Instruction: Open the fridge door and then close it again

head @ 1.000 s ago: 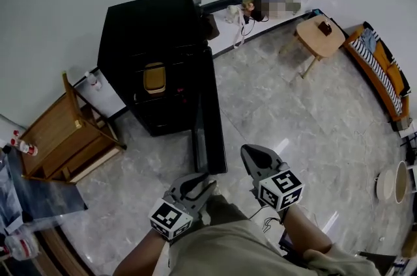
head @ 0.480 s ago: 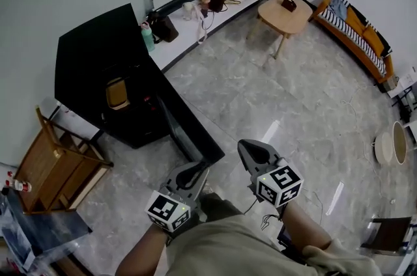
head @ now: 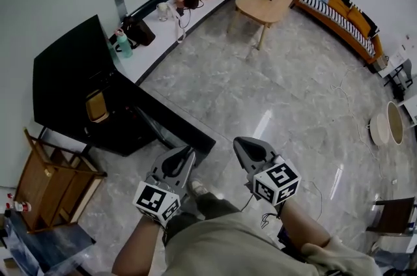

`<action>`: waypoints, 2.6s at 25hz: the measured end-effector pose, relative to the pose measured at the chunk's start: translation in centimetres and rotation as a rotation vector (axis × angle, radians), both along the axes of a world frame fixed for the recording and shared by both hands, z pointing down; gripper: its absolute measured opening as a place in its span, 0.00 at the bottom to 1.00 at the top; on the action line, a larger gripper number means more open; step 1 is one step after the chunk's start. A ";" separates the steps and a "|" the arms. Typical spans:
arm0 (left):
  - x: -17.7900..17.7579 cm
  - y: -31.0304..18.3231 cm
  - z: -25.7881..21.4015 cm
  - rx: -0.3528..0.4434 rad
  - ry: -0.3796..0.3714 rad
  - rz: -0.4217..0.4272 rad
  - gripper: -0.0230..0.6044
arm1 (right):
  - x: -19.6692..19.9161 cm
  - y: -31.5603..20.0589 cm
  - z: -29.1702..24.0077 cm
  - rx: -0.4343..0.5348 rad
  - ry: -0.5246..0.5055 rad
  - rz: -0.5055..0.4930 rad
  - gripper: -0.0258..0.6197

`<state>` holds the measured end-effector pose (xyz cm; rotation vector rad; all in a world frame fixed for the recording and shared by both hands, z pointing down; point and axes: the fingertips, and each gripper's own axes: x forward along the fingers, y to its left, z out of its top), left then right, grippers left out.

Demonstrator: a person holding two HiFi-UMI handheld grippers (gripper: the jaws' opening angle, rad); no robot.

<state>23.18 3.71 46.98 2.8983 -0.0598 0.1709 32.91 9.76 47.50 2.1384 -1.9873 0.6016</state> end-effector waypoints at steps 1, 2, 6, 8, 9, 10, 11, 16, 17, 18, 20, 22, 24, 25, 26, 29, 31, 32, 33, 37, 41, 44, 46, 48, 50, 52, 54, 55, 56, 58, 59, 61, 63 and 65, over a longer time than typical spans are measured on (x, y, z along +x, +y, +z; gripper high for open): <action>0.5 0.1 -0.1 0.001 -0.002 0.002 0.10 | 0.5 0.1 -0.1 0.001 -0.001 0.002 0.04; 1.0 0.2 -0.2 0.002 -0.005 0.003 0.10 | 0.9 0.2 -0.2 0.001 -0.001 0.003 0.04; 2.4 0.0 -0.3 0.003 -0.015 -0.009 0.09 | 2.1 0.5 -0.3 0.007 -0.005 0.008 0.04; 2.9 -0.5 -0.3 0.009 -0.022 -0.018 0.09 | 2.4 0.4 -0.2 0.011 -0.007 0.007 0.04; 3.2 -0.8 -0.2 0.014 -0.027 -0.022 0.09 | 2.6 0.2 -0.2 0.014 -0.008 0.006 0.04; 3.5 -1.0 -0.2 0.018 -0.031 -0.025 0.09 | 2.8 0.1 -0.3 0.018 -0.009 0.005 0.04; 3.8 -1.2 -0.1 0.022 -0.034 -0.026 0.08 | 3.0 0.0 -0.3 0.022 -0.010 0.005 0.04; 5.3 -1.4 -0.2 0.029 -0.042 -0.021 0.08 | 4.0 -0.2 -0.7 0.038 -0.012 0.001 0.04; 5.6 -1.5 -0.2 0.029 -0.044 -0.019 0.08 | 4.3 -0.2 -0.8 0.040 -0.011 0.001 0.04; 6.0 -1.5 -0.2 0.031 -0.046 -0.017 0.08 | 4.6 -0.3 -0.8 0.042 -0.011 0.002 0.04; 6.7 -1.7 -0.1 0.035 -0.049 -0.011 0.08 | 5.1 -0.4 -0.9 0.045 -0.011 0.006 0.04; 7.3 -1.8 -0.1 0.038 -0.053 -0.004 0.08 | 5.6 -0.5 -1.0 0.046 -0.008 0.010 0.04; 7.8 -2.0 0.0 0.040 -0.055 0.001 0.08 | 5.9 -0.7 -1.1 0.048 -0.003 0.013 0.04; 8.0 -2.1 0.0 0.041 -0.057 0.000 0.08 | 6.0 -0.8 -1.1 0.050 -0.002 0.014 0.04; 8.3 -2.4 0.0 0.039 -0.059 -0.002 0.08 | 6.2 -0.9 -1.2 0.052 -0.001 0.016 0.04; 8.9 -3.2 -0.1 0.030 -0.061 -0.011 0.08 | 6.6 -1.3 -1.4 0.055 0.000 0.021 0.04; 9.1 -3.6 -0.1 0.032 -0.062 -0.013 0.08 | 6.8 -1.5 -1.4 0.056 0.002 0.022 0.04; 9.2 -3.7 -0.1 0.035 -0.063 -0.013 0.08 | 6.9 -1.6 -1.3 0.058 0.002 0.023 0.04; 9.2 -3.8 -0.1 0.036 -0.065 -0.013 0.08 | 6.9 -1.7 -1.4 0.059 0.002 0.023 0.04; 8.9 -4.1 -0.4 0.037 -0.074 -0.022 0.08 | 7.0 -1.9 -1.8 0.064 0.000 0.019 0.04; 7.3 -5.0 -1.2 0.052 -0.077 -0.054 0.08 | 6.6 -2.9 -3.0 0.097 0.002 -0.001 0.04; 5.6 -6.0 -2.5 0.089 -0.079 -0.090 0.08 | 6.1 -3.7 -4.9 0.140 0.008 -0.023 0.04; 4.3 -6.6 -3.6 0.127 -0.082 -0.116 0.08 | 5.6 -4.2 -6.6 0.175 0.015 -0.042 0.04; 2.8 -7.0 -4.7 0.166 -0.081 -0.144 0.08 | 5.1 -4.5 -8.5 0.219 0.023 -0.061 0.04; 1.2 -7.6 -6.0 0.183 -0.067 -0.182 0.08 | 4.5 -4.8 -10.5 0.262 0.035 -0.084 0.04; -0.8 -8.2 -7.6 0.188 -0.048 -0.229 0.08 | 3.4 -5.2 -12.6 0.298 0.048 -0.112 0.04; -3.0 -8.7 -9.3 0.199 -0.032 -0.278 0.08 | 2.0 -5.5 -14.4 0.327 0.065 -0.144 0.04; -4.2 -8.9 -10.1 0.208 -0.026 -0.302 0.08 | 1.3 -5.8 -15.2 0.338 0.076 -0.163 0.04; -5.3 -9.1 -10.9 0.219 -0.021 -0.325 0.08 | 0.4 -6.0 -15.9 0.347 0.087 -0.183 0.04; -7.6 -9.3 -12.4 0.244 -0.011 -0.373 0.08 | -1.3 -6.7 -16.9 0.355 0.104 -0.226 0.04; -8.8 -9.4 -12.9 0.256 -0.008 -0.398 0.08 | -2.3 -7.1 -17.1 0.355 0.108 -0.249 0.04; -11.2 -9.6 -13.8 0.270 0.003 -0.446 0.08 | -4.3 -7.9 -17.1 0.355 0.107 -0.293 0.04; -13.3 -9.7 -14.4 0.269 0.012 -0.485 0.08 | -6.2 -8.9 -16.9 0.356 0.098 -0.331 0.04; -15.2 -9.7 -14.9 0.267 0.017 -0.517 0.08 | -7.9 -9.7 -16.7 0.355 0.090 -0.365 0.04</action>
